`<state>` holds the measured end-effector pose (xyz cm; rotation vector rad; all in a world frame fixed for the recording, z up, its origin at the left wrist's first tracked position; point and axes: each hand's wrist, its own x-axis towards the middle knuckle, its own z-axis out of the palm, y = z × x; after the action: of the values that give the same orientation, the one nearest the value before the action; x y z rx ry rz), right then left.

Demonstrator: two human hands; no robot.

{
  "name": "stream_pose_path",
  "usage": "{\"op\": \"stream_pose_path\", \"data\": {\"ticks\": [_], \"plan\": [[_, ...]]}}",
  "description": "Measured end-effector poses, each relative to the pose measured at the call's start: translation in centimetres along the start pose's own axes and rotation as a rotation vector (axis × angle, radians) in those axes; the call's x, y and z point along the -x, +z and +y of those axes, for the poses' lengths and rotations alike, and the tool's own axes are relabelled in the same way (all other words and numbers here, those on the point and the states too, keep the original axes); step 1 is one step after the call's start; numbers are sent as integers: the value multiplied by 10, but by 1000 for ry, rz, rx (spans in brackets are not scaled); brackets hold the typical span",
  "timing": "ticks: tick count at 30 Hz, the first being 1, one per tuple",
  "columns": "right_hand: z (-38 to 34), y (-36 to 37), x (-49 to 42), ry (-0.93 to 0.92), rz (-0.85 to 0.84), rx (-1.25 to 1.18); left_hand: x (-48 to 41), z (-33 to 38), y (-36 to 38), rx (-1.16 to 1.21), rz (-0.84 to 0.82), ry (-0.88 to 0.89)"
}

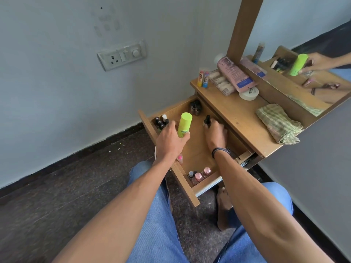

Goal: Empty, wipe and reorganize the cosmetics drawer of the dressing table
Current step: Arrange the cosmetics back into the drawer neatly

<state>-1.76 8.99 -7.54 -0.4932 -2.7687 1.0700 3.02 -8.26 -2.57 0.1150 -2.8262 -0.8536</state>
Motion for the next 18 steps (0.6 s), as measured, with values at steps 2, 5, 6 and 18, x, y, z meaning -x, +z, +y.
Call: {"op": "stream_pose_path", "data": {"ticks": [2, 5, 6, 18], "plan": [[0, 1, -1, -5, 22, 49, 0, -1, 1, -6, -1, 2], [0, 2, -3, 7, 32, 82, -1, -2, 2, -22, -5, 8], [0, 1, -4, 22, 32, 95, -1, -2, 2, -27, -5, 9], [-3, -1, 0, 84, 49, 100, -2, -3, 2, -36, -3, 11]]}}
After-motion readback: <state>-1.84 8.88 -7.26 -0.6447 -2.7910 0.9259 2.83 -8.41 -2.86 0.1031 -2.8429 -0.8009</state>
